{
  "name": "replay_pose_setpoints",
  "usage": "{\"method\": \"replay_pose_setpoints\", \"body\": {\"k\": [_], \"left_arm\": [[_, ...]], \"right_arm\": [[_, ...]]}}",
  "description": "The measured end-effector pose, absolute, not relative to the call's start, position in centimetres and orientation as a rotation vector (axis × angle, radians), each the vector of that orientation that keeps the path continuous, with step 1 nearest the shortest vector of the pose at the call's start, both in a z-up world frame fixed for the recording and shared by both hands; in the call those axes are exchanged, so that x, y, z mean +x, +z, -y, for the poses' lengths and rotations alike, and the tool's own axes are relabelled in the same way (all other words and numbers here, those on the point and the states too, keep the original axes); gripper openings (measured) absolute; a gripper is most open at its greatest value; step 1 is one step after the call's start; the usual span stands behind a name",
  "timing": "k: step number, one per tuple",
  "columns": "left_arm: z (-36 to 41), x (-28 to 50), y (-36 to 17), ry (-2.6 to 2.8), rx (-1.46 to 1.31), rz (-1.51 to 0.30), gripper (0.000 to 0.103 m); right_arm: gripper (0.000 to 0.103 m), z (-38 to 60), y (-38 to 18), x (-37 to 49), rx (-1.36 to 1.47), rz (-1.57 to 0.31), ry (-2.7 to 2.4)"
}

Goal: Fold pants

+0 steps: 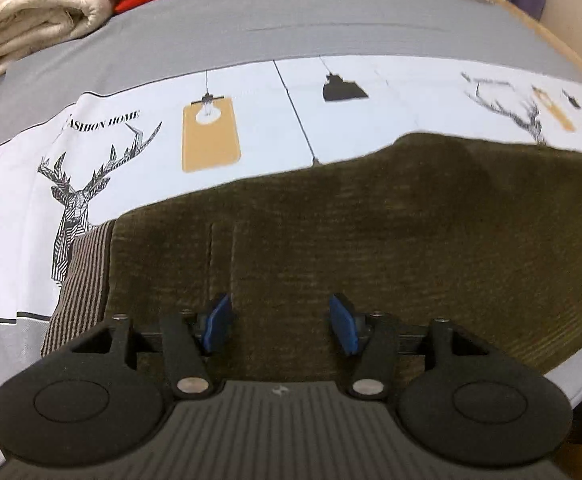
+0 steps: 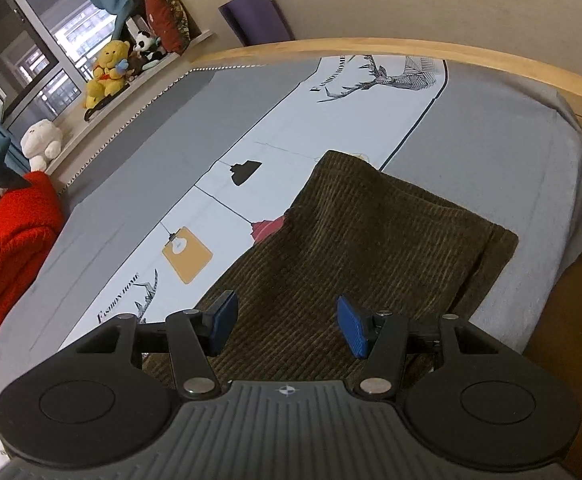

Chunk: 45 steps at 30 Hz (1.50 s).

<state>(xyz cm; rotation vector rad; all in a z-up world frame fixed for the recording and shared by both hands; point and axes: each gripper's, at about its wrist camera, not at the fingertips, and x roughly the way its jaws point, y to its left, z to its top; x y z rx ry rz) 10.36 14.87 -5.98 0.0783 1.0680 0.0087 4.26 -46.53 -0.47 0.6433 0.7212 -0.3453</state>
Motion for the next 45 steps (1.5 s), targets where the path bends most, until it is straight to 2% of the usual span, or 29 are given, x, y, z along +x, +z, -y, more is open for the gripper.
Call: {"method": "replay_pose_setpoints", "body": {"k": [11, 18, 32, 43, 45], "left_arm": [[-13.1, 11.3, -6.1, -0.024, 0.096, -1.054, 0.062], [-13.1, 10.8, -5.9, -0.03, 0.105, -1.048, 0.067], [-13.2, 11.0, -5.2, -0.045, 0.087, -1.031, 0.071], [-12.7, 11.7, -5.8, -0.057, 0.103, -1.045, 0.072], [-12.7, 11.8, -5.9, -0.055, 0.102, -1.048, 0.072]], "right_arm": [[0.058, 47.1, -0.8, 4.3, 0.634, -0.74, -0.349], [0.058, 48.3, -1.3, 4.2, 0.657, -0.755, -0.403], [0.058, 55.2, -7.1, 3.1, 0.892, -0.881, -0.693], [0.057, 57.4, -9.8, 4.1, 0.942, -0.907, -0.743], [0.052, 57.4, -9.8, 4.4, 0.937, -0.896, -0.738]]}}
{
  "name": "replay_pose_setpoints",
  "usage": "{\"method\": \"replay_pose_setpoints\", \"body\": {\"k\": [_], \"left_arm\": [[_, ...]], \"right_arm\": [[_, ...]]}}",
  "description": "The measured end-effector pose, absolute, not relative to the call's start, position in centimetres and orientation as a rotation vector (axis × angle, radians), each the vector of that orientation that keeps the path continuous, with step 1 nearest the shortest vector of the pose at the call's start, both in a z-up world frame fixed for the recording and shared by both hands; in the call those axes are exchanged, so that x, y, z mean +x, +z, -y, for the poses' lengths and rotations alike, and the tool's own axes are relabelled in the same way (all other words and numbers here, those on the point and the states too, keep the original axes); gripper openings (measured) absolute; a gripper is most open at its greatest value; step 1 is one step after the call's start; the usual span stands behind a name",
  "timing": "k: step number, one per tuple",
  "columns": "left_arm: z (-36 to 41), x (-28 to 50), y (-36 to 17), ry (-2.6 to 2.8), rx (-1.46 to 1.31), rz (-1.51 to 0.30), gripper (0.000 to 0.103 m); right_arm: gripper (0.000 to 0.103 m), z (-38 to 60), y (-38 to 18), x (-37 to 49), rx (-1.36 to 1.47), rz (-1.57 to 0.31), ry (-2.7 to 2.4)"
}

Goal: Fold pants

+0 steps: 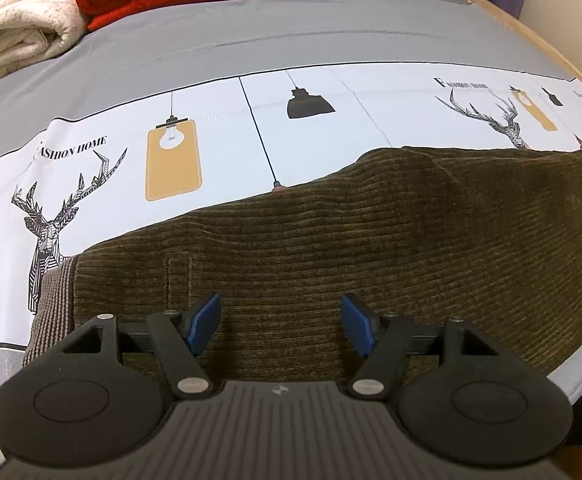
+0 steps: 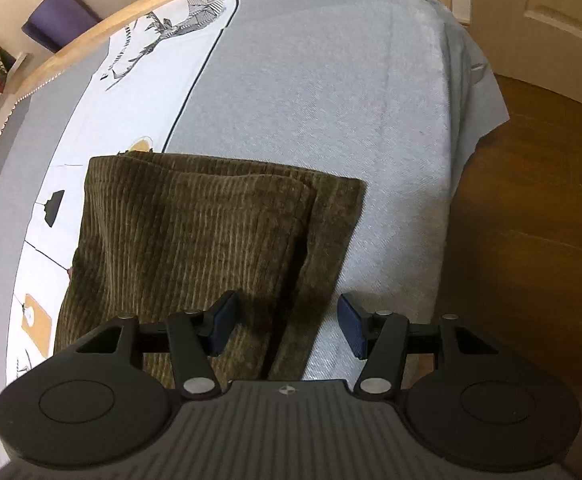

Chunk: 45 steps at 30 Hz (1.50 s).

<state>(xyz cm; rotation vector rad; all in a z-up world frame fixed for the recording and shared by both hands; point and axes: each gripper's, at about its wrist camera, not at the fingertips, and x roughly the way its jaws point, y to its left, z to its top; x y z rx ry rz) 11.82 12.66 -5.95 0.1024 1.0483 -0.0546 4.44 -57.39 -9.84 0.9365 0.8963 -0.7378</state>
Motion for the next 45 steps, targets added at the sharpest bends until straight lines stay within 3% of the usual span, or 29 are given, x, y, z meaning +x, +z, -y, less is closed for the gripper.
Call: {"method": "replay_pose_setpoints", "body": {"k": [2, 4, 9, 15, 20, 25, 29, 31, 33, 35, 36, 45], "left_arm": [[-12.6, 11.9, -6.1, -0.052, 0.108, -1.052, 0.072], [-12.6, 11.9, -6.2, -0.049, 0.11, -1.056, 0.072], [-13.1, 11.9, -6.2, -0.033, 0.101, -1.058, 0.072], [-13.7, 10.9, -5.6, -0.031, 0.083, -1.042, 0.072], [-14.6, 10.1, -5.4, -0.014, 0.078, -1.042, 0.072], [-15.3, 10.0, -5.3, -0.001, 0.057, -1.042, 0.072], [-15.1, 10.0, -5.0, -0.005, 0.043, -1.038, 0.073], [-15.0, 10.0, -4.9, -0.011, 0.037, -1.034, 0.073], [-14.9, 10.2, -4.9, -0.017, 0.032, -1.03, 0.073], [-14.7, 10.4, -4.9, -0.023, 0.026, -1.032, 0.073], [-14.6, 10.5, -4.9, -0.026, 0.021, -1.034, 0.073], [-13.2, 11.0, -5.3, -0.038, 0.048, -1.043, 0.073]], "right_arm": [[0.029, 57.1, -9.7, 4.9, 0.909, -0.893, -0.721], [0.017, 56.9, -9.3, 5.1, 0.893, -0.87, -0.712], [0.013, 54.9, -5.7, 4.6, 0.851, -0.735, -0.673], [0.012, 39.9, 4.5, 3.8, 0.24, -0.408, -0.394], [0.012, 22.9, 5.4, -0.7, -0.152, -0.263, 0.03], [0.017, 10.4, -2.6, -3.2, -0.515, -0.493, 0.47], [0.016, 6.3, -8.8, -5.4, -0.782, -0.667, 0.675], [0.016, 6.1, -8.9, -6.3, -0.815, -0.668, 0.713], [0.026, 6.5, -7.3, -6.4, -0.75, -0.638, 0.727], [0.049, 7.3, -5.8, -5.6, -0.646, -0.615, 0.713], [0.051, 7.3, -5.5, -5.0, -0.616, -0.612, 0.688], [0.053, 4.8, -8.7, -2.8, -0.669, -0.713, 0.636]]}}
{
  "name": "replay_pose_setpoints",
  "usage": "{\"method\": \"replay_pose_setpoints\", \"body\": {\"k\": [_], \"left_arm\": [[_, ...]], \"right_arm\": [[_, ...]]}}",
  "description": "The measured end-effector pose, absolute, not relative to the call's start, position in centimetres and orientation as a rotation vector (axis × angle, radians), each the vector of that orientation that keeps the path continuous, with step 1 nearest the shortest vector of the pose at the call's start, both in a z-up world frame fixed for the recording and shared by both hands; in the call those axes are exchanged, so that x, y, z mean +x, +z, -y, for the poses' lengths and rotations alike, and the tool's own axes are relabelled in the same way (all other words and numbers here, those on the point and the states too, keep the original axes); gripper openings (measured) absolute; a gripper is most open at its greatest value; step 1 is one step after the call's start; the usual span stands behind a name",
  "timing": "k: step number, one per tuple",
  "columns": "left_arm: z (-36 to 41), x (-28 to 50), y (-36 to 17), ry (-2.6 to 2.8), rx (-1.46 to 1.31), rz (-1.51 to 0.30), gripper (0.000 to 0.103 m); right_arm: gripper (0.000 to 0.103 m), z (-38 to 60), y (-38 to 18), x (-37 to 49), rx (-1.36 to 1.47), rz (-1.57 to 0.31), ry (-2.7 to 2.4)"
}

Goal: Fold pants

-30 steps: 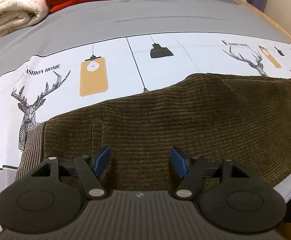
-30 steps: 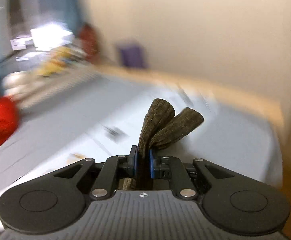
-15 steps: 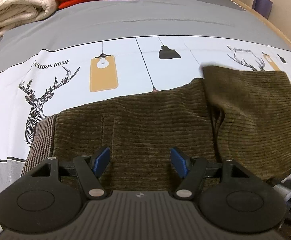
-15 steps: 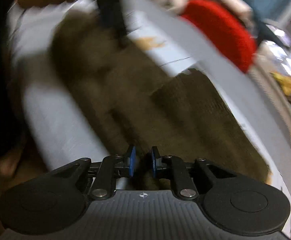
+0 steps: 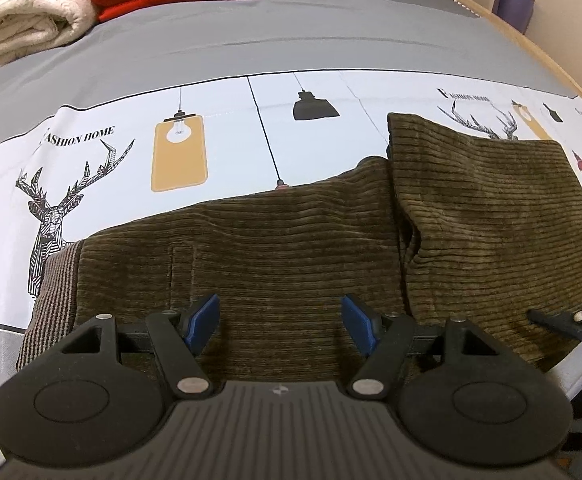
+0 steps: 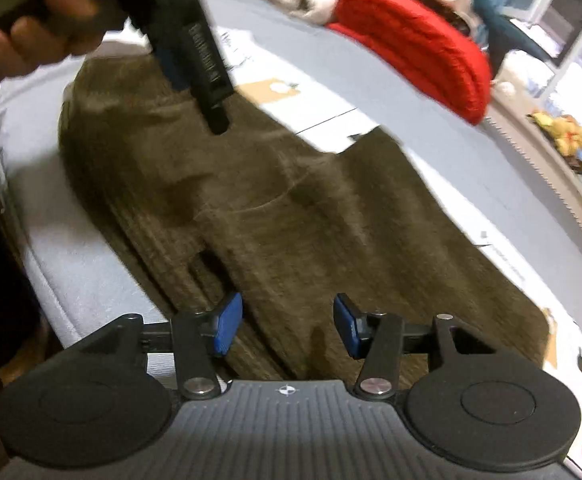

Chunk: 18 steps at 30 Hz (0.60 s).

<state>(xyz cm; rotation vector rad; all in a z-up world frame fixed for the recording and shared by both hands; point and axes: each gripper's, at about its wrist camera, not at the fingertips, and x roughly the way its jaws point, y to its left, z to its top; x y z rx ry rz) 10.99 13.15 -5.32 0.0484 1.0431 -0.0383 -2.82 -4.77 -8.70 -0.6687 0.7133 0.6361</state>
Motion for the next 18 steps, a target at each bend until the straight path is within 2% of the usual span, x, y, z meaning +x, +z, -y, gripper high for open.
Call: {"method": "replay_pose_setpoints", "body": {"k": [2, 3, 4, 8, 13, 15, 18], "left_arm": [[-13.3, 11.0, -5.4, -0.033, 0.051, -1.045, 0.073], [-13.4, 11.0, -5.4, -0.032, 0.048, -1.045, 0.073], [-13.5, 11.0, -5.4, -0.031, 0.045, -1.045, 0.073], [-13.9, 11.1, -5.2, -0.034, 0.029, -1.039, 0.073], [-13.1, 11.7, -5.1, -0.06, 0.011, -1.038, 0.073], [-12.3, 11.9, -5.0, -0.078, 0.007, -1.029, 0.073], [-10.9, 12.0, -4.6, -0.128, -0.012, -0.998, 0.071]], "right_arm": [[0.047, 3.9, -9.2, -2.9, -0.709, -0.725, 0.649], [0.039, 3.6, -9.3, -3.0, -0.726, -0.721, 0.659], [0.007, 3.6, -9.1, -3.3, -0.728, -0.715, 0.683], [0.007, 4.7, -7.4, -4.9, -0.776, -0.637, 0.763], [0.008, 6.9, -8.8, -6.3, -0.809, -0.701, 0.813], [0.01, 7.6, -7.8, -5.9, -0.71, -0.712, 0.802], [0.034, 10.1, -4.9, -4.5, -0.461, -0.729, 0.753]]}}
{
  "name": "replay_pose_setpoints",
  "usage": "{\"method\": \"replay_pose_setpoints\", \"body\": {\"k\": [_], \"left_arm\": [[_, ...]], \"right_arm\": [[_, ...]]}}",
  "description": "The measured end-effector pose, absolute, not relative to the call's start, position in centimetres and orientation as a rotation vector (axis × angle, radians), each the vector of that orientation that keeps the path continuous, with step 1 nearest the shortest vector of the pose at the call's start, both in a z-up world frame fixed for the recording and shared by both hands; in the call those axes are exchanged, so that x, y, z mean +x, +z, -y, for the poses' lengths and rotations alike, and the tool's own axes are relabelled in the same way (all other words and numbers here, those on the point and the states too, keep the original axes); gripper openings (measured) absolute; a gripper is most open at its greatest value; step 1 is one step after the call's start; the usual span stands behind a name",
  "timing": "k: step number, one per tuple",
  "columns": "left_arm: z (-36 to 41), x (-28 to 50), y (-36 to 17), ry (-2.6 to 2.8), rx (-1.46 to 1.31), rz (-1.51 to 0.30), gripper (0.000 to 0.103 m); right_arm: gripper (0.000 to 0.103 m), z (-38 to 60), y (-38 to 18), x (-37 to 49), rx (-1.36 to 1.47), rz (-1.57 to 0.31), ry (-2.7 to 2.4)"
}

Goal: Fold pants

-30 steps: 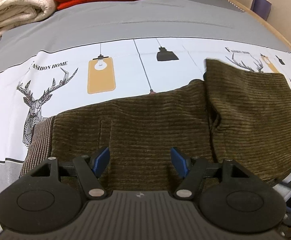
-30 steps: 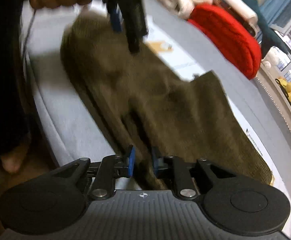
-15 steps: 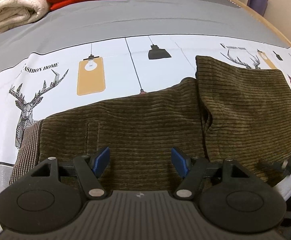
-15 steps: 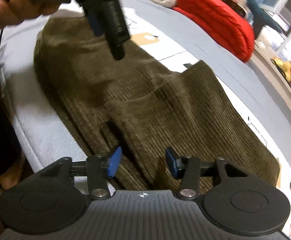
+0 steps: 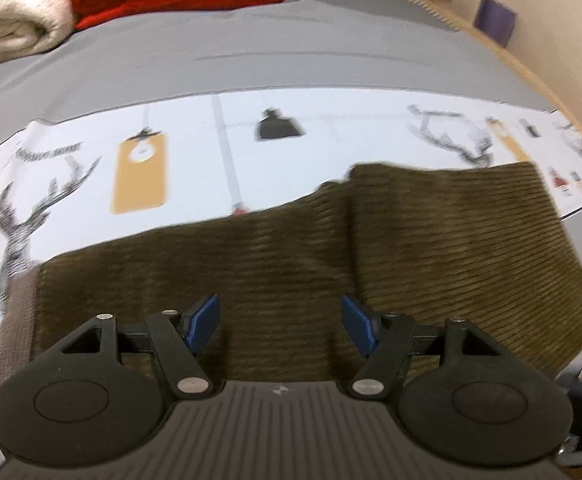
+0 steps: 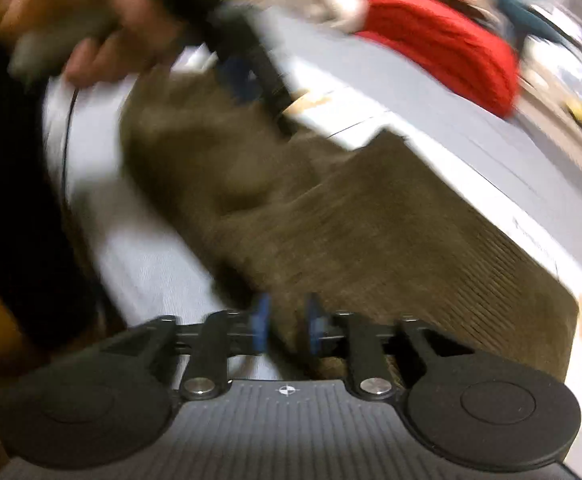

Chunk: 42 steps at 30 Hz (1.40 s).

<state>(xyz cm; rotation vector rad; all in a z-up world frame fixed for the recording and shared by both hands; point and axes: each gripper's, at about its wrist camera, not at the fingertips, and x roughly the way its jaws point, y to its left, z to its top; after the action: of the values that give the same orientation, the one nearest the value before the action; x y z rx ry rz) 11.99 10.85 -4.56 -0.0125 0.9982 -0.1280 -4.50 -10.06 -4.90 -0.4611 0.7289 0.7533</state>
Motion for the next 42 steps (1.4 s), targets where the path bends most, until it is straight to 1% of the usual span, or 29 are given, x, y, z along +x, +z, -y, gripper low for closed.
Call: {"method": "replay_pose_setpoints", "body": {"k": [1, 2, 3, 4, 5, 6, 9, 12, 13, 14, 15, 17, 18, 21, 24, 26, 27, 28, 30, 31, 32, 33, 34, 37, 40, 42], "left_arm": [[-10.3, 12.0, -4.4, -0.154, -0.023, -0.988, 0.07], [-9.7, 12.0, -4.2, -0.188, -0.035, -0.978, 0.062], [-9.2, 12.0, -4.2, -0.225, -0.043, -0.974, 0.053], [-8.5, 12.0, -4.2, -0.273, -0.048, -0.973, 0.049], [-7.9, 12.0, -4.2, -0.318, -0.049, -0.979, 0.04], [-7.1, 11.9, -4.4, -0.369, -0.046, -0.99, 0.036], [-4.9, 11.3, -5.2, -0.471, 0.032, -1.035, 0.036], [-3.0, 10.6, -7.3, -0.488, 0.178, -1.134, 0.036], [-2.6, 10.4, -8.0, -0.472, 0.227, -1.16, 0.037], [-2.4, 10.3, -8.2, -0.462, 0.248, -1.163, 0.042], [-2.5, 10.4, -8.1, -0.46, 0.24, -1.156, 0.042], [-2.7, 10.6, -7.4, -0.452, 0.203, -1.121, 0.041], [-2.9, 10.7, -7.0, -0.442, 0.182, -1.1, 0.041], [-3.5, 11.3, -6.0, -0.407, 0.133, -1.031, 0.042], [-3.5, 11.7, -4.9, -0.359, 0.092, -0.962, 0.042], [-3.4, 12.4, -4.5, -0.336, 0.064, -0.923, 0.042], [-3.3, 12.6, -4.3, -0.33, 0.053, -0.906, 0.042], [-3.2, 12.9, -4.2, -0.325, 0.046, -0.887, 0.042], [-2.6, 13.2, -4.1, -0.315, 0.047, -0.854, 0.041], [-2.3, 13.4, -4.2, -0.313, 0.053, -0.84, 0.039], [-2.1, 13.5, -4.2, -0.312, 0.06, -0.832, 0.036], [-1.8, 13.4, -4.3, -0.309, 0.072, -0.83, 0.033], [-1.5, 13.6, -4.5, -0.304, 0.087, -0.832, 0.033], [-1.6, 14.4, -5.4, -0.289, 0.095, -0.854, 0.027], [-1.8, 14.9, -6.7, -0.247, 0.12, -0.907, 0.027], [-2.1, 15.6, -8.2, -0.197, 0.144, -0.998, 0.027]], "right_arm": [[0.045, 11.1, -4.0, -4.1, -0.387, -0.718, 0.724], [0.05, 12.3, -3.1, -3.5, -0.309, -0.709, 0.685], [0.051, 13.7, -2.4, -2.7, -0.235, -0.707, 0.634], [0.053, 15.1, -1.9, -2.0, -0.166, -0.711, 0.568], [0.054, 16.4, -1.8, -1.3, -0.113, -0.718, 0.5], [0.054, 18.0, -1.7, -0.5, -0.063, -0.733, 0.415], [0.054, 22.1, -2.6, 1.3, 0.025, -0.787, 0.166], [0.055, 25.2, -4.4, 2.6, 0.071, -0.864, -0.023], [0.057, 26.1, -5.0, 2.9, 0.106, -0.895, -0.06], [0.059, 26.9, -5.4, 3.0, 0.14, -0.925, -0.084], [0.059, 27.6, -6.0, 3.0, 0.174, -0.959, -0.105], [0.065, 28.6, -7.1, 3.2, 0.237, -1.02, -0.134], [0.066, 29.0, -7.5, 3.2, 0.271, -1.04, -0.141], [0.067, 29.4, -8.7, 3.7, 0.344, -1.074, -0.131], [0.067, 29.3, -9.1, 3.9, 0.333, -1.086, -0.109], [0.069, 28.8, -9.3, 4.4, 0.318, -1.095, -0.087], [0.068, 28.5, -9.2, 4.7, 0.308, -1.095, -0.083], [0.065, 28.5, -9.2, 4.6, 0.304, -1.093, -0.08], [0.056, 28.7, -8.8, 4.4, 0.304, -1.079, -0.087], [0.048, 28.8, -8.6, 4.2, 0.307, -1.07, -0.09], [0.041, 28.9, -8.4, 4.1, 0.315, -1.061, -0.09], [0.038, 29.0, -8.1, 3.8, 0.324, -1.052, -0.087], [0.034, 29.0, -7.9, 3.7, 0.326, -1.043, -0.08], [0.029, 28.5, -7.3, 3.3, 0.291, -1.017, -0.059], [0.027, 27.7, -6.3, 2.8, 0.235, -0.976, -0.041], [0.026, 26.7, -5.4, 2.4, 0.159, -0.929, -0.02]]}}
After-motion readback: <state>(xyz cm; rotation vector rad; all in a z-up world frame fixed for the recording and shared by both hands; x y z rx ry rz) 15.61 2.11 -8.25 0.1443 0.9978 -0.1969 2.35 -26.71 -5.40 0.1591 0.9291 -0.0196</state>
